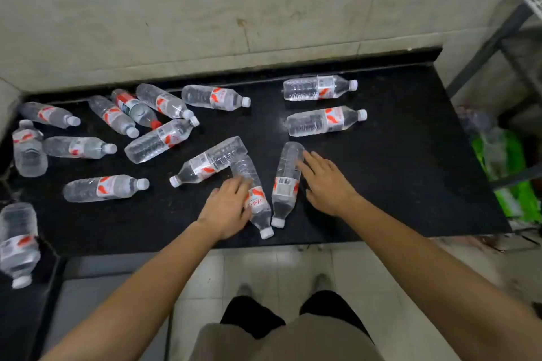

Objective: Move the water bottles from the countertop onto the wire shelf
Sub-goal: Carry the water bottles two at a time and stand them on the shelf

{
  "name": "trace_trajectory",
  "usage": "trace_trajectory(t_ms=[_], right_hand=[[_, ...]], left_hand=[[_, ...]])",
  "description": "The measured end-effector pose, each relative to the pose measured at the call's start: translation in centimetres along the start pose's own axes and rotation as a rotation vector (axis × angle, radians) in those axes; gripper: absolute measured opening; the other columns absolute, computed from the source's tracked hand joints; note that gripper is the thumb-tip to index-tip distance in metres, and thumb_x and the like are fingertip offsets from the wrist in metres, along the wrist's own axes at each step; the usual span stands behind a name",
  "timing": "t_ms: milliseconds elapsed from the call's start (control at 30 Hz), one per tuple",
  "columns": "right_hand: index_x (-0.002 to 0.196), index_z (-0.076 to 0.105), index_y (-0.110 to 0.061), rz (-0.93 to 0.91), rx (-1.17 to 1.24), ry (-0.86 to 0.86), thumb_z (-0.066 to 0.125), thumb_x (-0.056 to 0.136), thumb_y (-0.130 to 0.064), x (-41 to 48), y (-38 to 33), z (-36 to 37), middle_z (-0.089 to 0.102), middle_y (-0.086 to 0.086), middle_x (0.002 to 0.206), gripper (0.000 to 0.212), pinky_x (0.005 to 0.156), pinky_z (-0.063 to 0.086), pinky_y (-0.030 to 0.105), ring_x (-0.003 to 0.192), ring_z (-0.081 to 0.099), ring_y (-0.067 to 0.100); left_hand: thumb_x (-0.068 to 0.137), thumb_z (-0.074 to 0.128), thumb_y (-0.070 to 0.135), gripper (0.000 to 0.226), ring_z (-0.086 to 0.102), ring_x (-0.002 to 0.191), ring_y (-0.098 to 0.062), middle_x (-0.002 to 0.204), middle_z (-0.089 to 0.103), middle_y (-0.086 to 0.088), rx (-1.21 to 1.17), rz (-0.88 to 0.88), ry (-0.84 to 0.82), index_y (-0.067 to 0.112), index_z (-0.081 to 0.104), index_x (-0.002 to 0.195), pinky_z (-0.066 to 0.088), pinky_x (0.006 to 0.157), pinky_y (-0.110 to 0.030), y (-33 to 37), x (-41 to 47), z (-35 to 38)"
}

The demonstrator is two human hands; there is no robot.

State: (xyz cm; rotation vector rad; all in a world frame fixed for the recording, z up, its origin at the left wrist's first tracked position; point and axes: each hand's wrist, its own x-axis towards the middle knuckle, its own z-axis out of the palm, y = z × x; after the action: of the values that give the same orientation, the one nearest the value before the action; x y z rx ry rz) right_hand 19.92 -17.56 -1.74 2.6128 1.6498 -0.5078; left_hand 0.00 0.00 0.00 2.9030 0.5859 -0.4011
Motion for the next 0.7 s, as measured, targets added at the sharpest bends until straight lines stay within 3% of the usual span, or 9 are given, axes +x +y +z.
trace_trajectory(t_ms=[167,300,433,500,600,700], right_hand=[[0.161,0.013,-0.015,-0.121,-0.067,-0.044,0.054,0.095,-0.014,1.8,-1.4,1.1,0.004,0.013,0.17,0.077,0.125,0.006,0.045,0.157,0.0,0.031],[0.162,0.012,-0.017,-0.207,-0.249,-0.04,0.06,0.095,-0.009,3.0,-2.0,2.0,-0.001,0.012,0.17,0.083,0.125,0.007,0.049,0.156,-0.001,0.035],[0.162,0.006,-0.025,-0.109,-0.263,-0.169,0.058,0.095,-0.007,4.1,-2.9,2.2,0.003,0.01,0.17,0.087,0.126,0.006,0.047,0.156,0.002,0.036],[0.161,0.016,-0.032,-0.053,-0.263,-0.108,0.06,0.093,-0.007,4.5,-3.0,2.3,0.019,0.016,0.164,0.084,0.125,0.011,0.049,0.153,0.015,0.039],[0.151,0.038,-0.036,0.003,-0.335,-0.053,0.066,0.089,-0.01,4.4,-2.9,2.4,0.038,0.021,0.15,0.073,0.122,0.021,0.053,0.144,0.032,0.039],[0.143,0.047,-0.028,0.052,-0.394,-0.107,0.066,0.09,-0.016,3.7,-2.7,2.2,0.039,0.022,0.151,0.058,0.122,0.022,0.055,0.145,0.031,0.041]], left_hand=[[0.088,0.059,0.053,0.094,0.001,0.156,-0.027,0.169,0.005,-0.008,0.047,0.206,-0.185,0.019,0.01,0.16,0.019,0.123,-0.048,-2.2,4.2,1.4],[0.084,0.062,0.059,0.1,-0.015,0.155,-0.026,0.168,-0.011,-0.008,0.093,0.31,-0.29,0.024,0.009,0.161,0.0,0.121,-0.057,-3.1,7.0,2.0],[0.085,0.064,0.043,0.089,-0.012,0.155,-0.024,0.169,-0.005,-0.004,0.154,0.429,-0.29,0.031,0.017,0.159,0.0,0.118,-0.061,-5.5,8.3,2.5],[0.086,0.064,0.036,0.082,-0.007,0.156,-0.025,0.169,0.003,-0.005,0.154,0.458,-0.248,0.033,0.023,0.157,0.001,0.118,-0.062,-6.3,8.6,3.1],[0.085,0.066,0.041,0.074,0.004,0.156,-0.028,0.166,0.019,-0.006,0.114,0.479,-0.202,0.033,0.034,0.152,0.006,0.117,-0.062,-6.6,8.8,3.3],[0.083,0.067,0.041,0.071,0.015,0.154,-0.03,0.162,0.029,-0.007,0.144,0.478,-0.182,0.033,0.04,0.147,0.013,0.116,-0.063,-7.1,8.7,3.3]])
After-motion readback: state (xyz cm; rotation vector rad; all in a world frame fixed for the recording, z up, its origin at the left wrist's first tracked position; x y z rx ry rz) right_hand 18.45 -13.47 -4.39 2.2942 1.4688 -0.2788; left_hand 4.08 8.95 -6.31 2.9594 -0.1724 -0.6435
